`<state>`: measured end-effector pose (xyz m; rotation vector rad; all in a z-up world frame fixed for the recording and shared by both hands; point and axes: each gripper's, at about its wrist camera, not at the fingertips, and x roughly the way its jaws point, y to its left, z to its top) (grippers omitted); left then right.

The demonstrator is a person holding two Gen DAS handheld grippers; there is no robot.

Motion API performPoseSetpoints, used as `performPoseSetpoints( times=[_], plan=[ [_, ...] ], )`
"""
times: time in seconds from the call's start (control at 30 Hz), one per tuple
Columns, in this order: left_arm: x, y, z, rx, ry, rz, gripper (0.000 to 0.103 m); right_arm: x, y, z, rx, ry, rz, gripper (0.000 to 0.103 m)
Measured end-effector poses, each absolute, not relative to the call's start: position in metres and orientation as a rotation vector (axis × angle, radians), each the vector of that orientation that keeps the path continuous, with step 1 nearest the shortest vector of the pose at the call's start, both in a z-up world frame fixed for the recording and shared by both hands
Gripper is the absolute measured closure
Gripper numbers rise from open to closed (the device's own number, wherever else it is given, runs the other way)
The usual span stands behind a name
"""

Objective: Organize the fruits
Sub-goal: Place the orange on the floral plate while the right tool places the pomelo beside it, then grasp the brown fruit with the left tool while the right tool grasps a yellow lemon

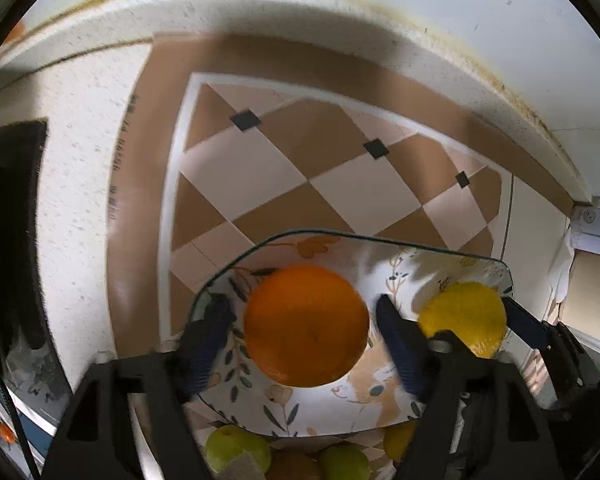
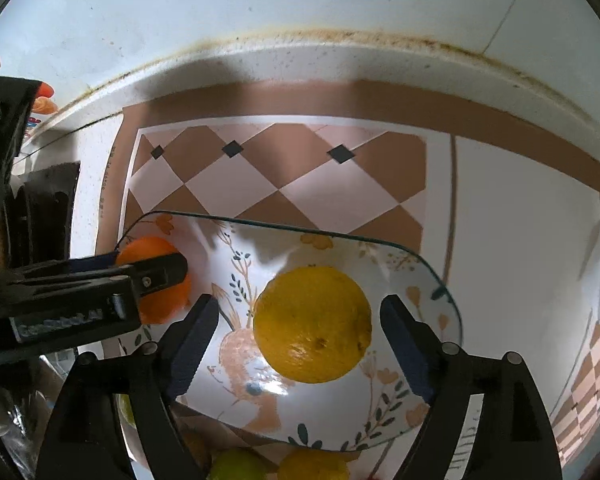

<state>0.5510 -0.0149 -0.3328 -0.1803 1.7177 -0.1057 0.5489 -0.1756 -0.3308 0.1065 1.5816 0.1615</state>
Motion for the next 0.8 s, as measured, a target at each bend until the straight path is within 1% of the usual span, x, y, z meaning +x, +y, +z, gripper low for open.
performPoseSetpoints(
  times=[0.03, 0.23, 0.47, 0.6, 0.8],
  plan=[
    [0.551, -0.014, -0.329, -0.173, 1.704, -0.104, 0.02, 0.547, -0.179, -0.327, 0.102, 1.575, 0.152, 0.01],
    [0.54, -0.01, -0.3, -0.117, 1.627, -0.103, 0.02, 0.525, -0.2, -0.301, 0.085, 1.532, 0.08, 0.01],
    [0.491, -0.005, -0.26, 0.012, 1.482, -0.048, 0.02, 0.482, -0.203, -0.27, 0.065, 1.455, 0.03, 0.01],
    [0.472, 0.008, -0.234, 0.034, 1.403, -0.026, 0.02, 0.455, -0.202, -0.254, 0.082, 1.414, 0.022, 0.01],
    [0.439, 0.0, -0.202, 0.044, 1.299, -0.018, 0.02, 0.416, -0.202, -0.219, 0.112, 1.334, 0.016, 0.01]
  ],
)
